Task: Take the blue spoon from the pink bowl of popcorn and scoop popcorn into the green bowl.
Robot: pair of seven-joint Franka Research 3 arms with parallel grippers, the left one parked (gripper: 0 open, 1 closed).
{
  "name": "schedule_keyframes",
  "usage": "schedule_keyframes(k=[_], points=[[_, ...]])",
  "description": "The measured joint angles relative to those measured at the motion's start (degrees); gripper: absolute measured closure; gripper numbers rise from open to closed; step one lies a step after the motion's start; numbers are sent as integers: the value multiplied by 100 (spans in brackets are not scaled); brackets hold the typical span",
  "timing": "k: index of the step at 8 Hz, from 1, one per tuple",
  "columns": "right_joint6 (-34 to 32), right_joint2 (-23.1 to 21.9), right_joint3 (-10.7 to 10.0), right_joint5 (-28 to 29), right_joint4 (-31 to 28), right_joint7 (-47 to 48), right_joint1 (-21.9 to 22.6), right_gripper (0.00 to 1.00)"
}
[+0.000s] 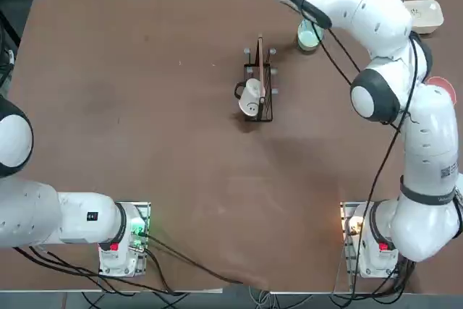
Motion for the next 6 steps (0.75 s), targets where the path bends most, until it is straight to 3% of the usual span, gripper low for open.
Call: schedule_keyframes(k=[6], points=[[336,-468,10,1007,-161,-479,-529,87]])
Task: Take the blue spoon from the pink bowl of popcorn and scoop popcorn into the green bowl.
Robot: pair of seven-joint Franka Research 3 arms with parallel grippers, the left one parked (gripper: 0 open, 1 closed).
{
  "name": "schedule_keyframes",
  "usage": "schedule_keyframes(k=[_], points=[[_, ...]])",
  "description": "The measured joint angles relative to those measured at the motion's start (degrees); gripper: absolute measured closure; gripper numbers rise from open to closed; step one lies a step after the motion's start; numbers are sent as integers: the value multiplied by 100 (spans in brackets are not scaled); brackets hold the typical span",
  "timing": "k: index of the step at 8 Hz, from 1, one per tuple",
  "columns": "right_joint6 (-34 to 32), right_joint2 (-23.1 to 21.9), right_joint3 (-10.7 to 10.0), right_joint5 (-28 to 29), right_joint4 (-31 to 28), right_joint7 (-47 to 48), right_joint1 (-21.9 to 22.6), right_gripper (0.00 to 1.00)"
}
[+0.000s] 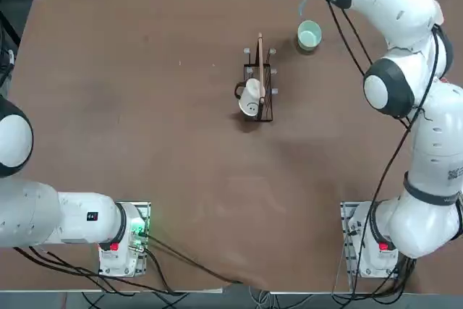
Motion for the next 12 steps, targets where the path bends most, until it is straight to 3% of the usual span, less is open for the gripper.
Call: schedule_keyframes(k=[2,6,9,10,12], points=[[152,-405,0,424,-452,-532,-329,87],[874,-1897,6,700,-2783,-1771,-1002,87],[840,-2539,-45,622,-3908,-3243,-1895,87],[828,-2613,-73,286,-4151,-3681,-2279,87],[838,-2615,-87,-971,-4544,-3931,-2681,87]])
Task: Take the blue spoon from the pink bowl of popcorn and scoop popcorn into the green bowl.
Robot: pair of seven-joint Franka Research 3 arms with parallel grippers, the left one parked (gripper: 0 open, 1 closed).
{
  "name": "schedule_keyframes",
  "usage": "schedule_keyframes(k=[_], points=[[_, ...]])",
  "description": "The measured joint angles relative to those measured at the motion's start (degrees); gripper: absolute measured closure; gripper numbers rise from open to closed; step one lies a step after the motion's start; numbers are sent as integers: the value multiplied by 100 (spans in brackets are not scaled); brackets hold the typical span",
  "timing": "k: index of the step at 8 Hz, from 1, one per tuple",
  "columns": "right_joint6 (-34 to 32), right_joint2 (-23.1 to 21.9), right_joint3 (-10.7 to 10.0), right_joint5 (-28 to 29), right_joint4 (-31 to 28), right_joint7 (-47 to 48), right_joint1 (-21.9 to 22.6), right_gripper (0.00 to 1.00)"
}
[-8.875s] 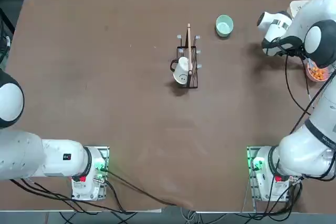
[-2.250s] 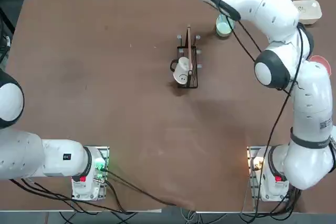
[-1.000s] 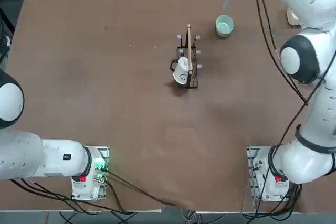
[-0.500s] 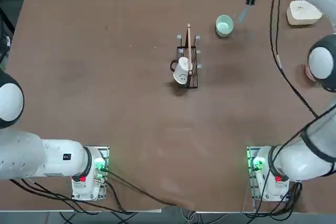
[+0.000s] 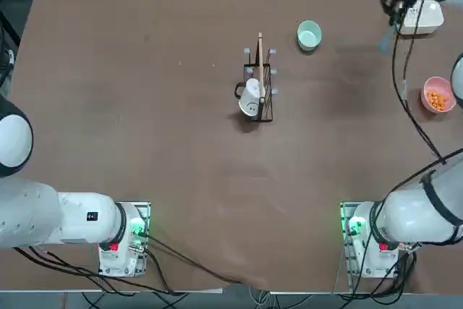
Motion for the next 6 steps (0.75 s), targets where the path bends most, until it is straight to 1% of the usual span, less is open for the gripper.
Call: schedule_keyframes(k=[2,3,4,5,6], points=[[132,9,1,-1358,-508,24,-225,87],[432,13,-6,-2057,-852,99,-486,87],[833,20,-11,-2806,-1228,359,-819,87],[1226,32,-15,-3536,-1603,779,-1151,87],[1533,51,-16,-4150,-1970,1329,-1413,87]])
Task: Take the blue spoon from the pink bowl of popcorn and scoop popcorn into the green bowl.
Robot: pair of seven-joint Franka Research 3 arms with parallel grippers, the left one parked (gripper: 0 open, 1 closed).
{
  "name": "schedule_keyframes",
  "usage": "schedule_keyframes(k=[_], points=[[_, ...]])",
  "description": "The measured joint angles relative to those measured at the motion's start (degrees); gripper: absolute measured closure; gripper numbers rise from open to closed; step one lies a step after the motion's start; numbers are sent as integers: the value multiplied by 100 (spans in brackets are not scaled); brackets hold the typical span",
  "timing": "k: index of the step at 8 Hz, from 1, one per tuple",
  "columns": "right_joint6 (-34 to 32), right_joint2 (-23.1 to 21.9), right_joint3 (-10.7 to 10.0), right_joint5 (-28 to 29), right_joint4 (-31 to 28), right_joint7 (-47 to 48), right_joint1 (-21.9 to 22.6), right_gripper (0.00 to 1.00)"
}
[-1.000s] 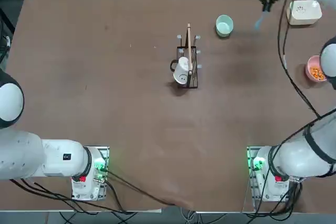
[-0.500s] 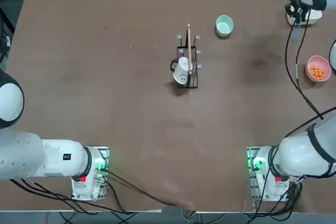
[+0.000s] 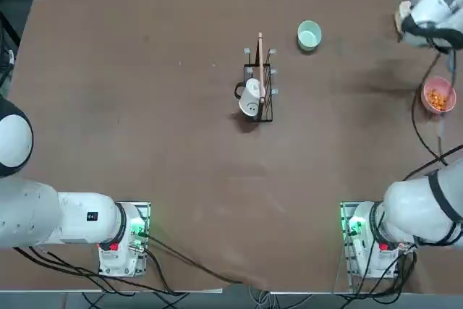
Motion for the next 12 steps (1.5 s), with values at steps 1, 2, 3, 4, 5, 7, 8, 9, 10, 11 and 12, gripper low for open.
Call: schedule_keyframes(k=[1,2,3,4,5,7,8,9,10,11,12], points=[[142,28,0,-350,-278,511,-121,87],[128,37,29,-452,-418,848,-109,87],[2,36,99,-459,-458,1040,-41,87],[-136,36,142,-458,-488,1243,74,87],[-228,46,164,-458,-542,1492,204,87],[-291,184,169,-458,-677,1902,353,87],[-302,290,156,-458,-691,1968,344,87],[-307,351,142,-458,-691,1977,331,86],[-316,367,139,-458,-690,1977,322,69],[-324,364,139,-458,-679,1977,319,52],[-325,353,139,-412,-649,1977,320,34]])
